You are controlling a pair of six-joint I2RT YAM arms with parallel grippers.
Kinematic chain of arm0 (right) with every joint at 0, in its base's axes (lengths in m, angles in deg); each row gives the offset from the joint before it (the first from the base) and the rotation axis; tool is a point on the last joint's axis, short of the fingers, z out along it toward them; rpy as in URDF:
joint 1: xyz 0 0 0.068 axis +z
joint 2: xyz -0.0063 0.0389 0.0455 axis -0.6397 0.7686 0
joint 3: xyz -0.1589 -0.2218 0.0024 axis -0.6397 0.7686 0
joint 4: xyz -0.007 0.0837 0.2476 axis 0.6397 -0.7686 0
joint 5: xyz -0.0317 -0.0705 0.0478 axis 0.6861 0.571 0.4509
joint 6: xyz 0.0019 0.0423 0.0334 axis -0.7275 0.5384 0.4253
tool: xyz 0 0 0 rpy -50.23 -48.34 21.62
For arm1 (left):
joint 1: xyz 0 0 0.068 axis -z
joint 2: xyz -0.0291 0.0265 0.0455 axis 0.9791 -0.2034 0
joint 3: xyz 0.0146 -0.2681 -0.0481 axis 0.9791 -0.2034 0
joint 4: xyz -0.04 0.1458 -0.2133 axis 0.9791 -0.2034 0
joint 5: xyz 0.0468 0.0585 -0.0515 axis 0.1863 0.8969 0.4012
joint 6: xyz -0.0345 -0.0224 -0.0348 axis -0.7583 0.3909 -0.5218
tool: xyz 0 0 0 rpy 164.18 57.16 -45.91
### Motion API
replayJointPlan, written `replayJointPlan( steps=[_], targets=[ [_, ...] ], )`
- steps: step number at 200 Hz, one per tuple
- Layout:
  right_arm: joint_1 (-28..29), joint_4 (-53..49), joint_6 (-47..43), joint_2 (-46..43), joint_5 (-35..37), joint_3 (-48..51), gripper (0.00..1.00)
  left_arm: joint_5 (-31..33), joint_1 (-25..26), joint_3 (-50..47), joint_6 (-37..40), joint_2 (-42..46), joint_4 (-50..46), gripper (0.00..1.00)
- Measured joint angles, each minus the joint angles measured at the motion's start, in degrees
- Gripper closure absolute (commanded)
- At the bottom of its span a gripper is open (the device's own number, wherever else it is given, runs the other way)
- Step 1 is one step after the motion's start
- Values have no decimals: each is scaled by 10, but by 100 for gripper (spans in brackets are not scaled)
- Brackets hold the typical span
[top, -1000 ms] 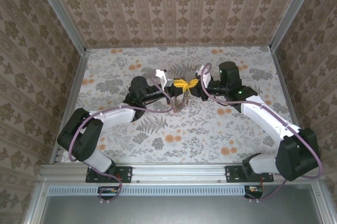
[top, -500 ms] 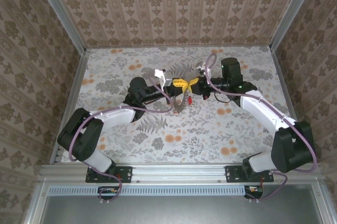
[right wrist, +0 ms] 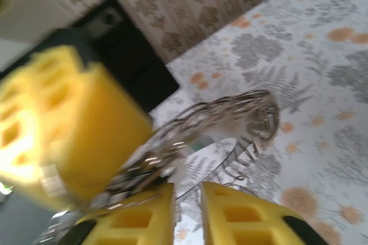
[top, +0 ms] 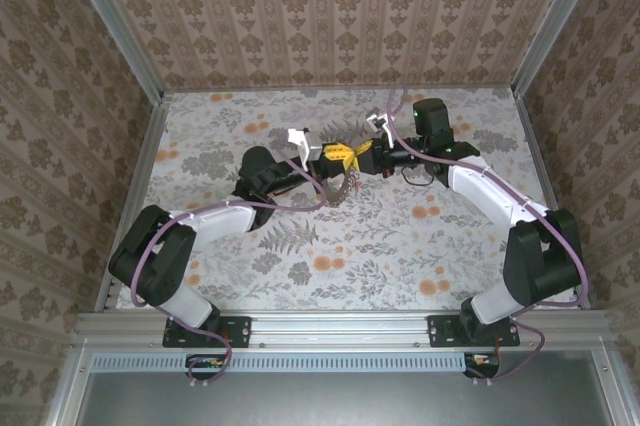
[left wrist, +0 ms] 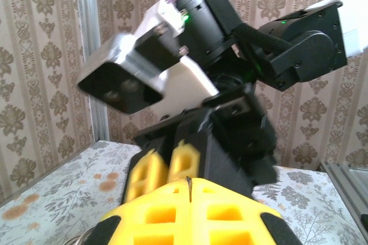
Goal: Put the keys on the keyring
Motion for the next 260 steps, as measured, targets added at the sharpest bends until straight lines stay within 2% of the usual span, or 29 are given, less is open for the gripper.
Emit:
replayJointPlan(
  steps=[36,79,103,133,165,184,203,256,260],
  targets=[
    [8,-18,-37,-56,125,45,67,-9,6,-16,33,13,-30,100],
    [8,-43,-81,-139,207,71,64,-9,-21,-63,76,64,-107,100],
    [8,-46,-94,-167,236,99,63,-2,-36,-68,125,119,-201,100],
    [8,-44,-95,-197,276,139,62,12,-42,-62,224,200,-364,100],
    [8,-34,-91,-221,320,169,62,29,-39,-10,330,212,-551,100],
    [8,-28,-89,-232,344,185,62,41,-22,28,384,181,-631,100],
    [8,-27,-87,-243,367,197,62,58,12,72,424,113,-685,100],
    [6,-18,-52,-284,428,236,60,68,99,207,458,-100,-720,100],
    [5,-14,-48,-286,435,242,60,68,103,217,457,-114,-720,97]
  ],
)
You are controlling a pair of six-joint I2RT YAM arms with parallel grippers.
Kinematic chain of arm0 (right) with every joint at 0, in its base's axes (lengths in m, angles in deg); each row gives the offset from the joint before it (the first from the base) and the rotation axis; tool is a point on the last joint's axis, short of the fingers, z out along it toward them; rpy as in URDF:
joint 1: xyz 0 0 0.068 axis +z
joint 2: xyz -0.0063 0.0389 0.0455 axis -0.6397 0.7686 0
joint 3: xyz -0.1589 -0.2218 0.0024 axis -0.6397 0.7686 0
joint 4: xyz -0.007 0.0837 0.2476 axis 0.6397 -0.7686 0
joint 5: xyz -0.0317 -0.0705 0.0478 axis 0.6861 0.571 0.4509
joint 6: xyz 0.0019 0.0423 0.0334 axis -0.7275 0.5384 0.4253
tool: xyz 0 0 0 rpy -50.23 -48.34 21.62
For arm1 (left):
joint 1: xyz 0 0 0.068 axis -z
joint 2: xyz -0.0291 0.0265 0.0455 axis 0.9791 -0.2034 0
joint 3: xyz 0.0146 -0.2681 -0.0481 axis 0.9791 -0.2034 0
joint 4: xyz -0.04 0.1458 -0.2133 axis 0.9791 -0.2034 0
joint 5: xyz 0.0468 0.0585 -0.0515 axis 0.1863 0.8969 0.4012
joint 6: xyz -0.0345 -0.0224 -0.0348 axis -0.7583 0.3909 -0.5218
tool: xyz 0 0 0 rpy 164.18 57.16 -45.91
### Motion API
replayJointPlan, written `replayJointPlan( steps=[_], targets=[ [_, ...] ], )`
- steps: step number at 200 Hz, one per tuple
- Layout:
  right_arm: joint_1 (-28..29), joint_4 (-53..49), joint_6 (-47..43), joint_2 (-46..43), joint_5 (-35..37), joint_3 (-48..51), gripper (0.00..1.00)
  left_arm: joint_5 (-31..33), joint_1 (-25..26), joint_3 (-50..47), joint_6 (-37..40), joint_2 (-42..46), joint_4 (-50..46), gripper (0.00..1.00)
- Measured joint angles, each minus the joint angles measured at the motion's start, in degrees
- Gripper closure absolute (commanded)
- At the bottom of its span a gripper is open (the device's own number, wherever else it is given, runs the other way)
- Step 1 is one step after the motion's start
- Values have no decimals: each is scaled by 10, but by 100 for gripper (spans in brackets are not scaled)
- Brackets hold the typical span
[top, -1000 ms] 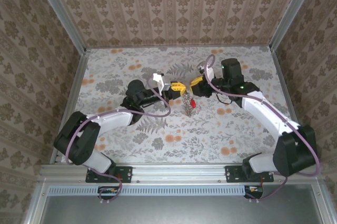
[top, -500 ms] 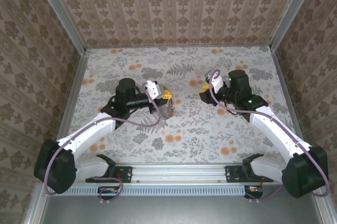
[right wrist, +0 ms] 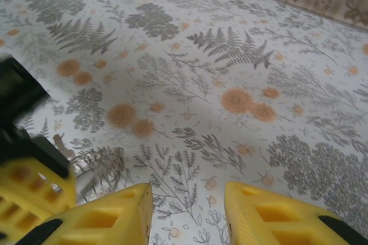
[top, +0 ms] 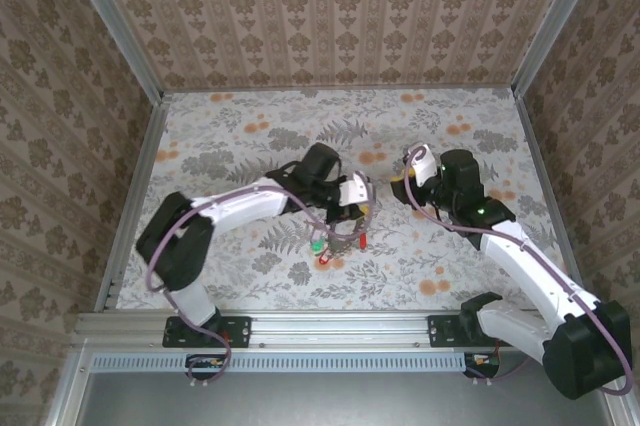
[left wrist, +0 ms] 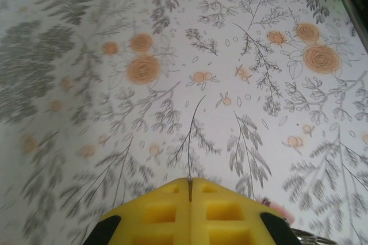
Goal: Put the keys on the keyring
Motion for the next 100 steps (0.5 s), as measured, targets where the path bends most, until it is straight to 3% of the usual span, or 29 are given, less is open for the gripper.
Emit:
replayJointPlan(
  steps=[9,23,50,53,56,100],
  targets=[
    [-2,8,9,-4,16,12,58,-3,11,22,-1,-35,3,88],
    [-9,27,24,-9,46,36,56,-10,24,37,-16,-71,21,82],
    [-27,79,45,-10,116,83,50,-23,26,25,-62,-83,70,66],
    [-30,85,46,-10,123,87,50,-24,25,23,-69,-83,79,56],
    [-34,92,50,-9,133,91,50,-24,23,20,-73,-81,89,52],
    [-100,240,63,57,210,137,46,4,-47,-124,-176,42,228,44]
  ],
)
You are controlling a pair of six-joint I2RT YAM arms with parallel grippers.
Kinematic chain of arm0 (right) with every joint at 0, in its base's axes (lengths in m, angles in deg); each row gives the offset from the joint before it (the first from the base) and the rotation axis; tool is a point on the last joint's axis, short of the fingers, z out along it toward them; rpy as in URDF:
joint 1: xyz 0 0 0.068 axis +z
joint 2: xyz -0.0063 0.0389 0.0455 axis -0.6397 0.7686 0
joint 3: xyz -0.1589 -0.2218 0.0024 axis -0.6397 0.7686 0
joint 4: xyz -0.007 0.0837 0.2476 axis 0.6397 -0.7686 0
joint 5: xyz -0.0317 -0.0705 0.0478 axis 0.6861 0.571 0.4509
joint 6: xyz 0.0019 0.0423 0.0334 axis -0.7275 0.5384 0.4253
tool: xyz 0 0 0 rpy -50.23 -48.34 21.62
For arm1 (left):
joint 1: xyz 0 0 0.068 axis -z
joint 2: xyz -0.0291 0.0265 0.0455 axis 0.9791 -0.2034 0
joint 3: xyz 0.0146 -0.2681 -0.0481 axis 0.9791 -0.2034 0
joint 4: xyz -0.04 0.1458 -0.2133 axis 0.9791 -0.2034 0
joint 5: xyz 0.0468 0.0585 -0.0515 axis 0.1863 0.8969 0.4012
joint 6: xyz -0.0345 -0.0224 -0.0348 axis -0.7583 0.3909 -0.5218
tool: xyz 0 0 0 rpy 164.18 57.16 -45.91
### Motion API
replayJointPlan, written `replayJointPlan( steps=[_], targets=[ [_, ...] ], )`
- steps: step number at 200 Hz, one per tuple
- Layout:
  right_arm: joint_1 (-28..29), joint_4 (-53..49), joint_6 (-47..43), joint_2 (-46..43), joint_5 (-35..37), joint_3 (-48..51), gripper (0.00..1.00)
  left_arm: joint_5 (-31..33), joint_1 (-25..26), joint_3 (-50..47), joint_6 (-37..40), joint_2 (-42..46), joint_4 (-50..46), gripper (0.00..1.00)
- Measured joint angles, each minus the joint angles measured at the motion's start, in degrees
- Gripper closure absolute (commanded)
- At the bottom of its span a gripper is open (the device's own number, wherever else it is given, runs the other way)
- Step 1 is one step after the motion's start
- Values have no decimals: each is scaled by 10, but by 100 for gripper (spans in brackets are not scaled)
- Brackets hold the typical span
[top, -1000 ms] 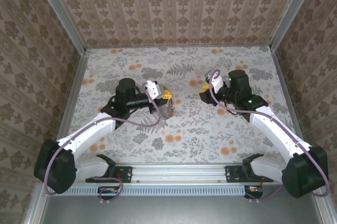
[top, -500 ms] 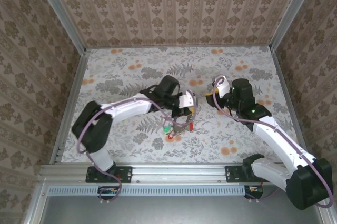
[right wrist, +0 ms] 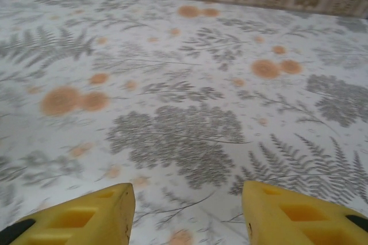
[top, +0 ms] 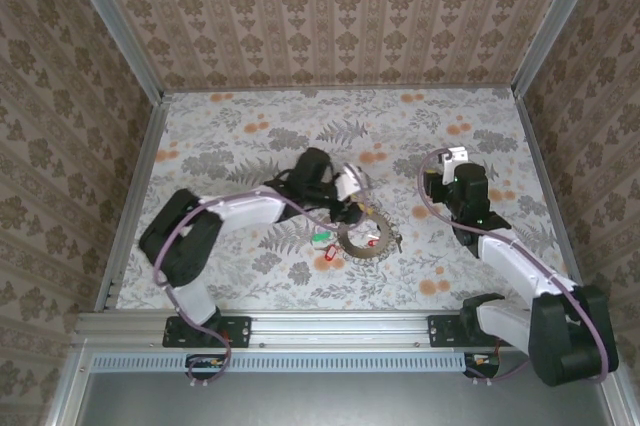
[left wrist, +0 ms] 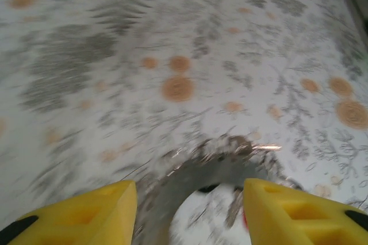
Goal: Put the keys on the keyring
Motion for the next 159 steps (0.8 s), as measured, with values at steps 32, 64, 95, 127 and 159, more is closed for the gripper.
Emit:
replayJointPlan(
  steps=[32,64,95,127,159],
  targets=[
    [-24,136,0,104,5,32,43,110,-120,-128,-44,164,59,15],
    [-40,255,2,216,-8,42,42,222,-276,-224,-61,284,74,3],
    [-52,343,2,232,-39,86,36,273,-372,-288,-76,291,115,2],
    [-52,345,15,232,-25,71,2,281,-384,-313,-75,211,179,1],
    [-52,346,28,232,-1,50,0,260,-423,-327,-81,133,278,0]
  ],
)
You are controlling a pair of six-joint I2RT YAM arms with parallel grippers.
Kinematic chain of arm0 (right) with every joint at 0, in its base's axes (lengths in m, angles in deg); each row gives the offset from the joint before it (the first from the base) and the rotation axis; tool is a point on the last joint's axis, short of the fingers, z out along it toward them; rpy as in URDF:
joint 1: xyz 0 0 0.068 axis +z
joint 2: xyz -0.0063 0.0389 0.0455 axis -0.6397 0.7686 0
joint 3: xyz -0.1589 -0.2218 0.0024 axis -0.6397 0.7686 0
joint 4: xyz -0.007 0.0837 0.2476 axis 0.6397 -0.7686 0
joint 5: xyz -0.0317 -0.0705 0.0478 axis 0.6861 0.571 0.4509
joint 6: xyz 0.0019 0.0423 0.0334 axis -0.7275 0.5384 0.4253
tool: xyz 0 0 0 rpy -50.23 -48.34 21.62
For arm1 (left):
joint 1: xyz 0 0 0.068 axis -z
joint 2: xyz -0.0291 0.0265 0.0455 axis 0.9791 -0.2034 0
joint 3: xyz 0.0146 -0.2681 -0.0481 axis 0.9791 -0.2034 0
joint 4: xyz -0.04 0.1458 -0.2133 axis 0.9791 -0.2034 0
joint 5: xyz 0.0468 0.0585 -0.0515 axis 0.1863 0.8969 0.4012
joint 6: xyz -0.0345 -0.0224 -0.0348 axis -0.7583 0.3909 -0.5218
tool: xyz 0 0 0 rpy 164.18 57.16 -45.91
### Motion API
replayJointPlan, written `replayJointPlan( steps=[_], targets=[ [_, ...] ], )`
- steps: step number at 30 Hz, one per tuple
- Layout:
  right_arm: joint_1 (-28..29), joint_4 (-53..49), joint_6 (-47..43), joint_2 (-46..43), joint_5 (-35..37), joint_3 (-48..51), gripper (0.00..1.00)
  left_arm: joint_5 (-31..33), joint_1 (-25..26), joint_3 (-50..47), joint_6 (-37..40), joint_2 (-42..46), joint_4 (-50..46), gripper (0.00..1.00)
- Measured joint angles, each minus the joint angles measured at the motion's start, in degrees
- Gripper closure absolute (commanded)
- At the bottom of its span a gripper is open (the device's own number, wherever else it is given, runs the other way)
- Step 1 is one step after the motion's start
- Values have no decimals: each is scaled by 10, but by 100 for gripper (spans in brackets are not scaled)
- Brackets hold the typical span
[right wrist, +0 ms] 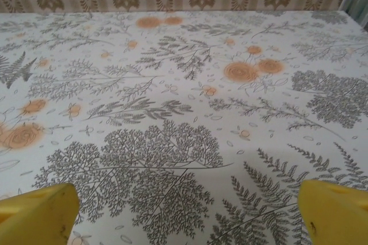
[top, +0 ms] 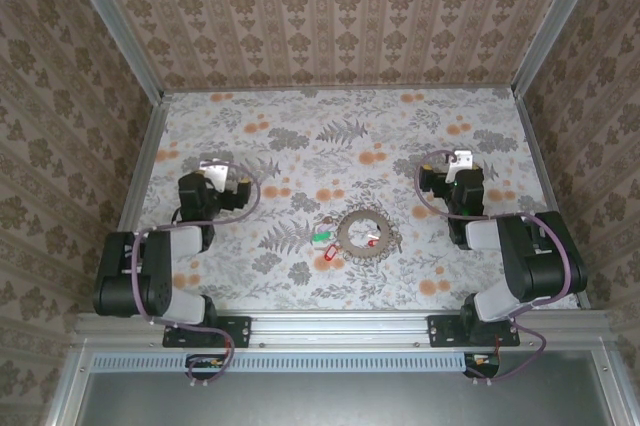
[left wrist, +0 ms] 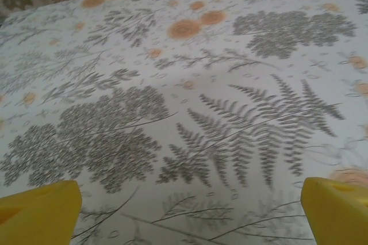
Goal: Put the keys on the keyring
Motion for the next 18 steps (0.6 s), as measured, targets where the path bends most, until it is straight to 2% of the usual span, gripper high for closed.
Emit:
replayJointPlan(
  steps=[2,5,11,18],
  targets=[
    [0,-2,2,0,5,0,1,-18,-30,-11,-12,-38,58,0],
    [0,-2,2,0,7,0,0,-31,-54,-11,-28,-56,70,0],
    [0,-2,2,0,10,0,0,18,-23,9,-38,-56,68,0],
    [0,-2,2,0,12,0,1,48,-19,11,-38,-56,66,0]
  ],
)
